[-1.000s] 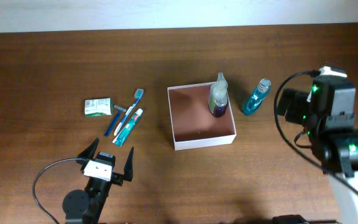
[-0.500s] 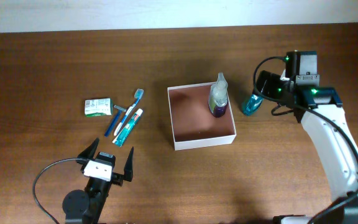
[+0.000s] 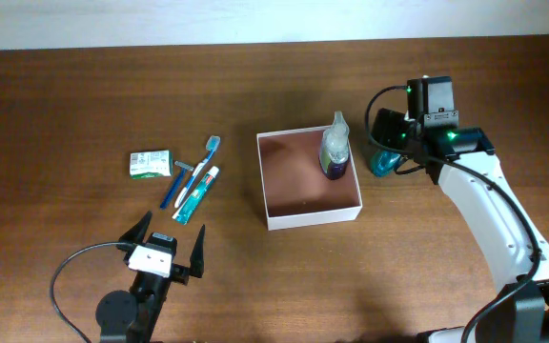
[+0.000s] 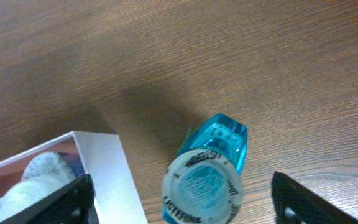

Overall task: Pack container
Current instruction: 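Raise the right gripper and move it over the Listerine bottle, then lower the right gripper and grasp the Listerine bottle cap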

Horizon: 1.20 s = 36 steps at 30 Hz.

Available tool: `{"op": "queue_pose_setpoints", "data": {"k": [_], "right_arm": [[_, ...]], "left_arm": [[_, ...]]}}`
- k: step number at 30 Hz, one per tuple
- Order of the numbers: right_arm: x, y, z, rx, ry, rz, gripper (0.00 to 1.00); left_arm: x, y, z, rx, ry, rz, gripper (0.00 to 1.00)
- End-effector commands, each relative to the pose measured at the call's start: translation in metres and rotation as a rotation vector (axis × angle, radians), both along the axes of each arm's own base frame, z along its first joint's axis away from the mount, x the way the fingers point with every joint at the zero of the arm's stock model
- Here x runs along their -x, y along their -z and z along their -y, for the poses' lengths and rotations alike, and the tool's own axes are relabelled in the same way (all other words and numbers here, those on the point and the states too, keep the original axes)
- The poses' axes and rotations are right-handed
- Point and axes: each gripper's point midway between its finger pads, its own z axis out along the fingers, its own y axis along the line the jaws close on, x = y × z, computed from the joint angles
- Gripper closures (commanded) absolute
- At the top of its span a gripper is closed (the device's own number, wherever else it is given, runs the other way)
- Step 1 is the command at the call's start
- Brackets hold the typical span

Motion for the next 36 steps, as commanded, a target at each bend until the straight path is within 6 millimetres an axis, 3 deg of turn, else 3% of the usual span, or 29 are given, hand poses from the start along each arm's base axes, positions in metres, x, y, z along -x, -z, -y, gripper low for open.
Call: {"op": "queue_pose_setpoints", "data": {"k": [1, 7, 13, 18, 24, 31, 36], "right_arm": [[-0.002, -0.001, 0.004, 0.021, 0.025, 0.005, 0.19], [-0.002, 0.003, 0.004, 0.087, -0.066, -0.009, 0.20], [-0.017, 0.020, 0.005, 0.201, -0.203, -0.022, 0.20], [-0.023, 0.026, 0.010, 0.240, -0.197, -0.024, 0.23], [-0.024, 0.024, 0.013, 0.252, -0.186, -0.016, 0.47], [-0.024, 0.024, 0.014, 0.256, -0.184, -0.016, 0.54], [-0.024, 0.013, 0.017, 0.273, -0.168, 0.008, 0.64]], "left_arm": [[0.001, 0.000, 0.001, -0.014, 0.011, 0.005, 0.00], [0.001, 0.000, 0.001, -0.014, 0.011, 0.005, 0.00], [0.001, 0.000, 0.001, -0.014, 0.011, 0.005, 0.00], [0.001, 0.000, 0.001, -0.014, 0.012, 0.005, 0.00], [0.001, 0.000, 0.001, -0.014, 0.011, 0.005, 0.00], [0.001, 0.000, 0.001, -0.014, 0.011, 0.005, 0.00], [0.001, 0.000, 0.001, -0.014, 0.011, 0.005, 0.00]]}}
